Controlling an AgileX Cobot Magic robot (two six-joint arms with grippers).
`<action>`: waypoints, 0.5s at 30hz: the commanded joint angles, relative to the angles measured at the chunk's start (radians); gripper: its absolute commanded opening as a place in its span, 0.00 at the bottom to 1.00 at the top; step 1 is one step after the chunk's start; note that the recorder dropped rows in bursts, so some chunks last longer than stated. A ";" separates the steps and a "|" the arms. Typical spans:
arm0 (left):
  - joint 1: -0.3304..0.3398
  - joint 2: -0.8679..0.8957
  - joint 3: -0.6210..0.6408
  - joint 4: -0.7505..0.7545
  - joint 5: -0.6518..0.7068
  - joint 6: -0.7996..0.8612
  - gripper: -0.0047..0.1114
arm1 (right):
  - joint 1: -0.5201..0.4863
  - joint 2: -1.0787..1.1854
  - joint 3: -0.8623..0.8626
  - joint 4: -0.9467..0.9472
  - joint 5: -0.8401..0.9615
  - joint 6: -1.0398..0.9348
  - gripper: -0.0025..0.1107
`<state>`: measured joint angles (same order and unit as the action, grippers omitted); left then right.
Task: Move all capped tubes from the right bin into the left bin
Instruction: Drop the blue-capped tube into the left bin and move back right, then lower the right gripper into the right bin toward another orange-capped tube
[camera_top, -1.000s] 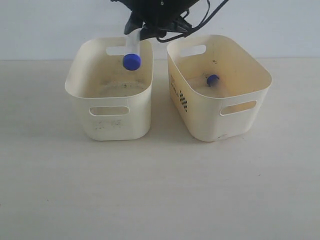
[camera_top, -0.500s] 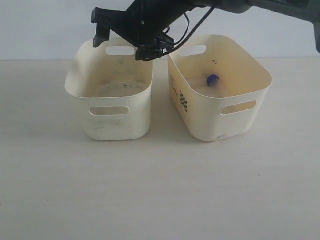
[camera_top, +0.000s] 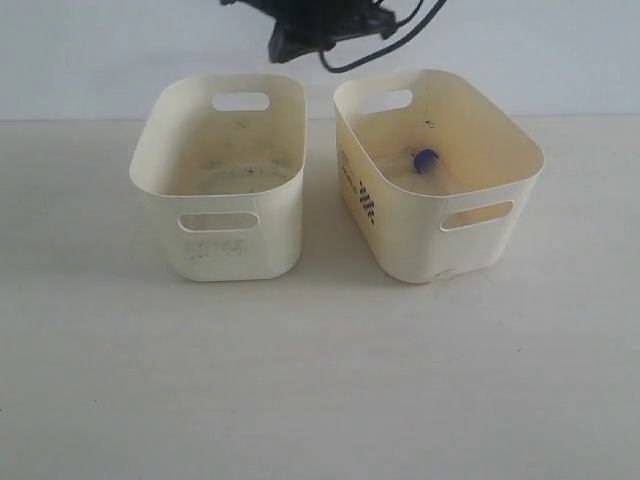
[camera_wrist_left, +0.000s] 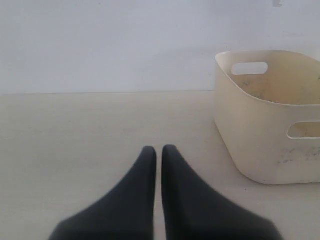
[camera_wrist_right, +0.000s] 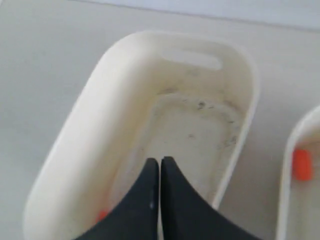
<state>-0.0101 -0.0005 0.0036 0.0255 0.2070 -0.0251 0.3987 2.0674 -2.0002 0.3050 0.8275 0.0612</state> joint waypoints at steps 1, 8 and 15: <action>0.000 0.000 -0.004 -0.006 -0.004 -0.010 0.08 | -0.069 -0.026 -0.006 -0.217 0.112 0.012 0.02; 0.000 0.000 -0.004 -0.006 -0.004 -0.010 0.08 | -0.080 0.016 0.001 -0.436 0.190 0.086 0.02; 0.000 0.000 -0.004 -0.006 -0.004 -0.010 0.08 | -0.080 0.122 0.001 -0.445 0.186 0.086 0.02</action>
<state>-0.0101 -0.0005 0.0036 0.0255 0.2070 -0.0251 0.3206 2.1475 -2.0022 -0.1394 1.0140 0.1421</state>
